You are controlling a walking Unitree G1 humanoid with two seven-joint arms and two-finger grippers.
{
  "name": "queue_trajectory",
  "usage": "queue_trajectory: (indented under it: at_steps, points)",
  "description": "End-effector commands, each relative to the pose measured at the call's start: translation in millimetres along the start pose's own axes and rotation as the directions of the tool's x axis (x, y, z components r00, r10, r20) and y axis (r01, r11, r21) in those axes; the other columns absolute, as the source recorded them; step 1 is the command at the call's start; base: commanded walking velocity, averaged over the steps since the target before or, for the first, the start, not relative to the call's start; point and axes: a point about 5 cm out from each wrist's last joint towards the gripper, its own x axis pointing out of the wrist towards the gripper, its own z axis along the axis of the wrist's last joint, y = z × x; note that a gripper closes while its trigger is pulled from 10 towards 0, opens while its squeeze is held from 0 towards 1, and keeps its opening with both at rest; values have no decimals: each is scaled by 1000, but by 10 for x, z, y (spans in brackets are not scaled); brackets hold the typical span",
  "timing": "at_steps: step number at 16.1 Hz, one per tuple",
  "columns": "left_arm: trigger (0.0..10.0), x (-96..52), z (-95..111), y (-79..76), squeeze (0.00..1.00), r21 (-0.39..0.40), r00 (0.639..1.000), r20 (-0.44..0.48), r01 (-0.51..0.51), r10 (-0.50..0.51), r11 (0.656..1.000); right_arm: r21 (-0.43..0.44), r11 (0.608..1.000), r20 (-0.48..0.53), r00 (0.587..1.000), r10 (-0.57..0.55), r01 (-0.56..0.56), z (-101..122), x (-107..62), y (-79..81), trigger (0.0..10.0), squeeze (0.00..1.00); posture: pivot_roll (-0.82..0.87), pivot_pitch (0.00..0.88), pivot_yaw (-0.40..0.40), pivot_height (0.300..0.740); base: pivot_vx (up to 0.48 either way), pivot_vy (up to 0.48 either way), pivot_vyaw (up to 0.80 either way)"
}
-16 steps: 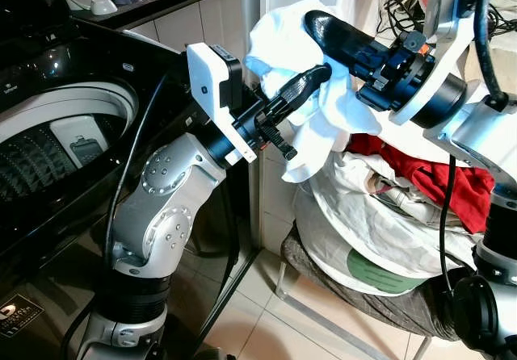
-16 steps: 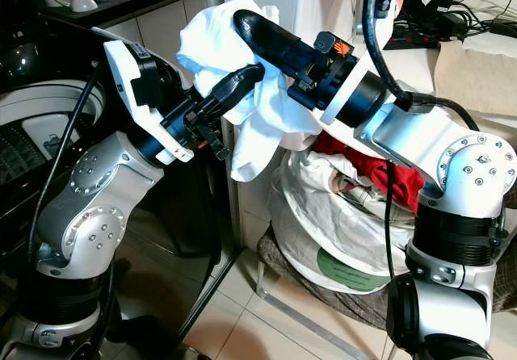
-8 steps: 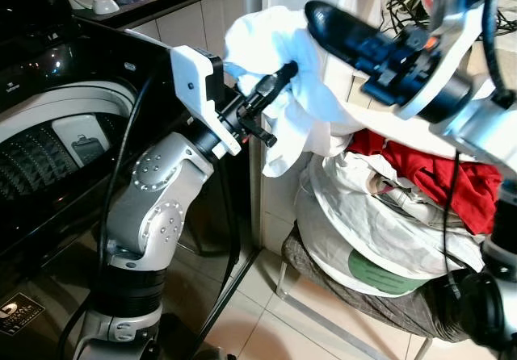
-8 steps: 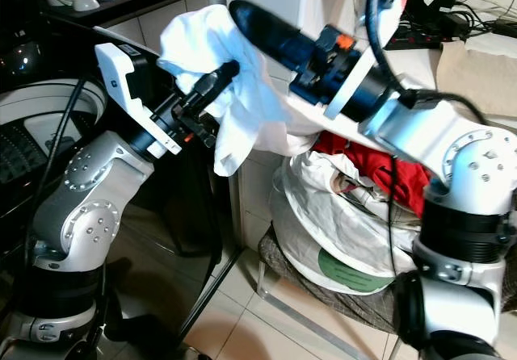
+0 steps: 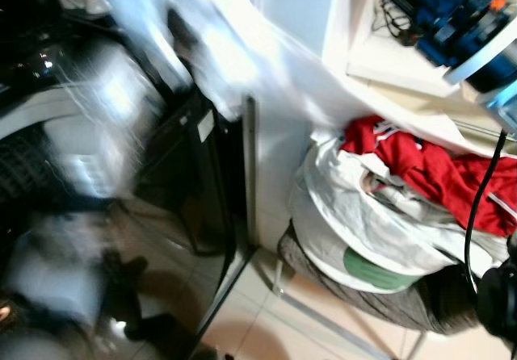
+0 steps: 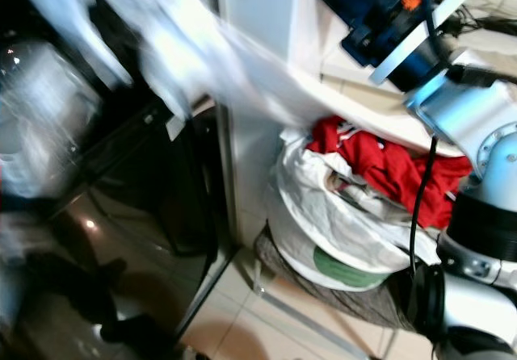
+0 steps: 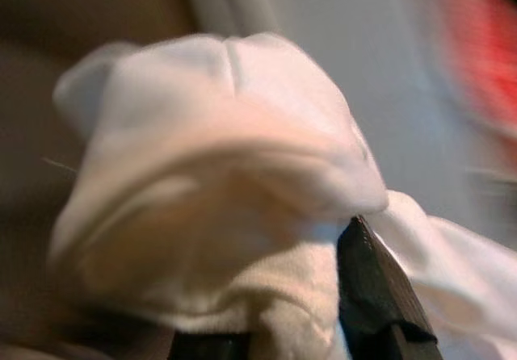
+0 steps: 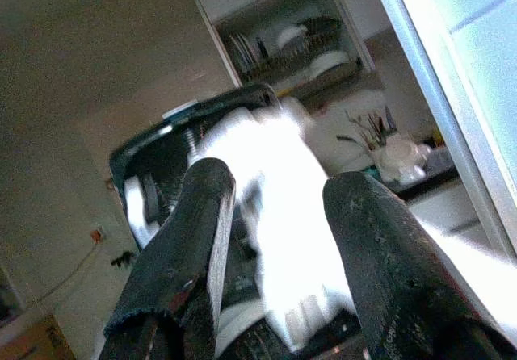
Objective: Clothes washing
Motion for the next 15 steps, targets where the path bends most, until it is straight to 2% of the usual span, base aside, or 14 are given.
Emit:
queue_trajectory:
  at_steps: [1, 2, 3, 4, 5, 6, 8, 9, 10, 11, 12, 13, 14, 15]
  points:
    - [0, 62, 211, 209, 0, 96, 988, 110, -116, 106, 989, -11, 1000, -19, 1000, 16, -16, -48, 26, 33, 10000, 0, -5, 0, 23, 740, 0, 0, 0]
    - [0, 139, 387, 369, 0, 143, 969, 174, -202, 176, 969, -11, 1000, -19, 1000, 17, -17, -66, 42, 35, 10000, 0, -4, 0, 27, 740, 0, 0, 0]
    - [0, 246, 788, 658, 0, 347, 904, 314, -394, 291, 851, -23, 999, -22, 999, 23, -24, -95, 72, 58, 10000, 0, -9, 0, 38, 740, 0, 0, 0]
    - [0, 278, 961, 768, 0, 452, 873, 368, -468, 319, 759, -27, 999, -22, 999, 28, -29, -104, 77, 76, 10000, 0, -13, 0, 46, 740, 0, 0, 0]
    - [0, 315, 1098, 873, 0, 583, 850, 416, -523, 325, 622, -34, 999, -23, 999, 33, -33, -118, 71, 97, 10000, 0, -19, 0, 52, 740, 0, 0, 0]
    - [0, 340, 1059, 910, 0, 682, 862, 395, -506, 318, 528, -33, 999, -25, 999, 29, -29, -141, 52, 99, 10000, 0, -20, 0, 55, 740, 0, 0, 0]
    - [0, 320, 757, 908, 0, 720, 898, 298, -434, 323, 542, -28, 999, -35, 999, 18, -19, -208, 34, 92, 10000, 0, -18, 0, 52, 740, 0, 0, 0]
    - [0, 295, 435, 884, 0, 743, 923, 163, -347, 348, 573, -17, 1000, -44, 999, 14, -15, -260, 43, 87, 10000, 0, -19, 0, 49, 740, 0, 0, 0]
    - [2235, 254, 226, 865, 0, 740, 928, 69, -293, 365, 606, -15, 1000, -58, 998, 8, -9, -303, 51, 81, 10000, 0, -19, 0, 49, 740, 0, 0, 0]
    - [3176, 144, -166, 824, 0, 712, 911, -130, -189, 392, 676, -9, 1000, -83, 997, 1, -1, -377, 62, 74, 10000, 0, -18, 0, 44, 740, 0, 0, 0]
    - [4980, -35, -577, 740, 0, 625, 857, -330, -114, 394, 772, -7, 1000, -109, 994, -7, 6, -451, 69, 70, 10000, 0, -16, 0, 40, 740, 0, 0, 0]
    - [9569, -158, -775, 706, 0, 572, 809, -427, -106, 405, 813, -3, 1000, -119, 993, -8, 7, -480, 69, 71, 10000, 0, -19, 0, 41, 740, 0, 0, 0]
    - [10000, -381, -1073, 631, 0, 458, 717, -569, -131, 403, 879, 6, 1000, -134, 991, -16, 17, -525, 64, 66, 10000, 0, -22, 0, 43, 740, 0, 0, 0]
    - [10000, -478, -1180, 606, 0, 433, 672, -617, -145, 409, 890, 9, 1000, -140, 990, -20, 22, -544, 59, 64, 10000, 0, -27, 0, 44, 740, 0, 0, 0]
